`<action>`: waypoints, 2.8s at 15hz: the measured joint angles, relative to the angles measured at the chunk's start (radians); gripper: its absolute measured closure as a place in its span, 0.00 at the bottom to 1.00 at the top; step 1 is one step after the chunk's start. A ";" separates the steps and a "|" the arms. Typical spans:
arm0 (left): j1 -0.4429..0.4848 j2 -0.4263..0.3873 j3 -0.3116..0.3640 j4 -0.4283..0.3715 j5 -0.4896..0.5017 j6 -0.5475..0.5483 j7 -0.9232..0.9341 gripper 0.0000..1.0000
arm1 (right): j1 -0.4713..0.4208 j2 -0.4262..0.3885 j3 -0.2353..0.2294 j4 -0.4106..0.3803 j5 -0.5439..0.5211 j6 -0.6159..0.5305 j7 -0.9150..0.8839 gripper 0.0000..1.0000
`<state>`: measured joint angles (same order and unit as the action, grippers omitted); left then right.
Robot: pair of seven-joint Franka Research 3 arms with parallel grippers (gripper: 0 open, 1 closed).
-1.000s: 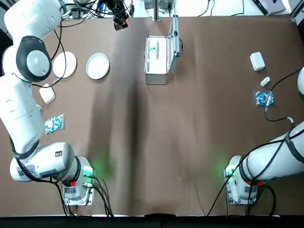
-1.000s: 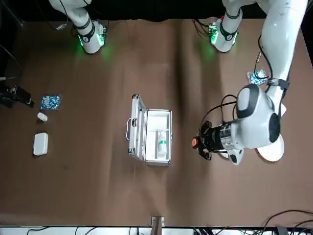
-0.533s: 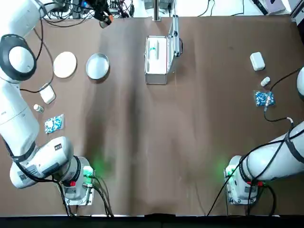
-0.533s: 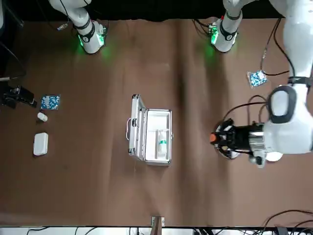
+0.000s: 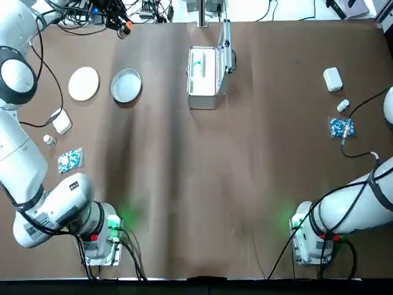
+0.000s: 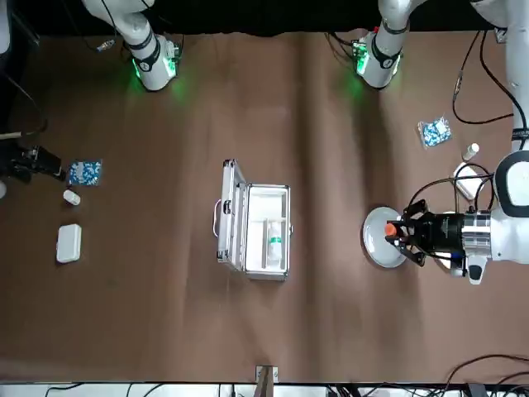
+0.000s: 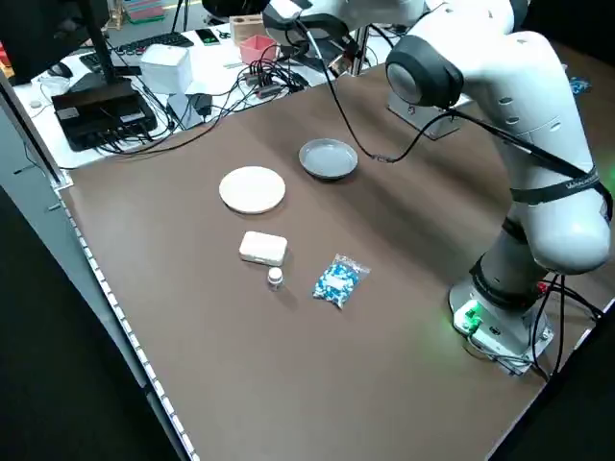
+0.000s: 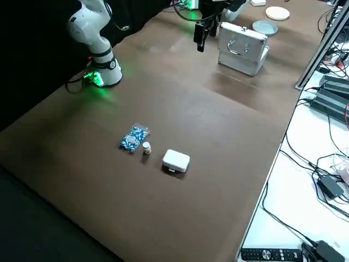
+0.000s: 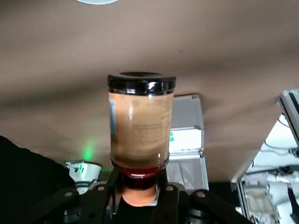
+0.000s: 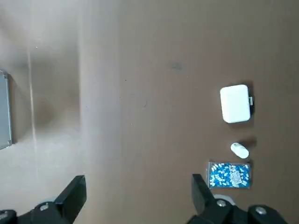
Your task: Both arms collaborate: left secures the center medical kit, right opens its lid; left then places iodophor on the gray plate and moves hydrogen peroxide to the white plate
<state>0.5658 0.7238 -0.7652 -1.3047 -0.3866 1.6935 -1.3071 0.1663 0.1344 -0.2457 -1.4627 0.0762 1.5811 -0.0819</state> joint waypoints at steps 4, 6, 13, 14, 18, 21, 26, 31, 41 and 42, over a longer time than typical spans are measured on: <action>0.037 0.039 0.003 -0.006 -0.033 -0.003 0.047 0.67 | 0.001 0.000 0.000 0.000 0.000 -0.003 0.000 0.00; 0.054 0.069 0.008 -0.011 -0.068 -0.006 0.069 0.67 | 0.001 0.000 0.000 -0.001 0.000 -0.003 0.000 0.00; 0.152 0.226 0.014 -0.022 -0.185 -0.093 0.220 0.67 | 0.001 0.000 -0.001 -0.001 0.000 -0.004 0.000 0.00; 0.164 0.241 0.014 -0.023 -0.196 -0.113 0.245 0.67 | 0.001 0.000 -0.001 -0.001 0.000 -0.005 0.000 0.00; 0.211 0.307 0.016 -0.043 -0.240 -0.177 0.348 0.67 | 0.001 0.000 -0.001 -0.002 0.000 -0.010 0.000 0.00; 0.233 0.364 0.040 -0.058 -0.252 -0.183 0.449 0.67 | 0.001 0.000 -0.001 -0.003 0.000 -0.010 0.000 0.00; 0.230 0.433 0.094 -0.062 -0.268 -0.183 0.573 0.67 | 0.001 0.000 -0.001 -0.003 0.000 -0.011 0.000 0.00; 0.229 0.459 0.118 -0.064 -0.278 -0.184 0.589 0.67 | 0.001 0.000 -0.001 -0.003 0.000 -0.012 0.000 0.00; 0.198 0.479 0.166 -0.063 -0.292 -0.183 0.607 0.66 | 0.001 0.000 -0.001 -0.003 0.000 -0.014 0.000 0.00; 0.191 0.479 0.171 -0.062 -0.298 -0.183 0.606 0.60 | 0.001 0.000 -0.001 -0.003 0.000 -0.014 -0.001 0.00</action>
<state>0.7564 1.2031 -0.5946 -1.3667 -0.6844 1.5105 -0.7012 0.1672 0.1345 -0.2465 -1.4657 0.0762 1.5675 -0.0824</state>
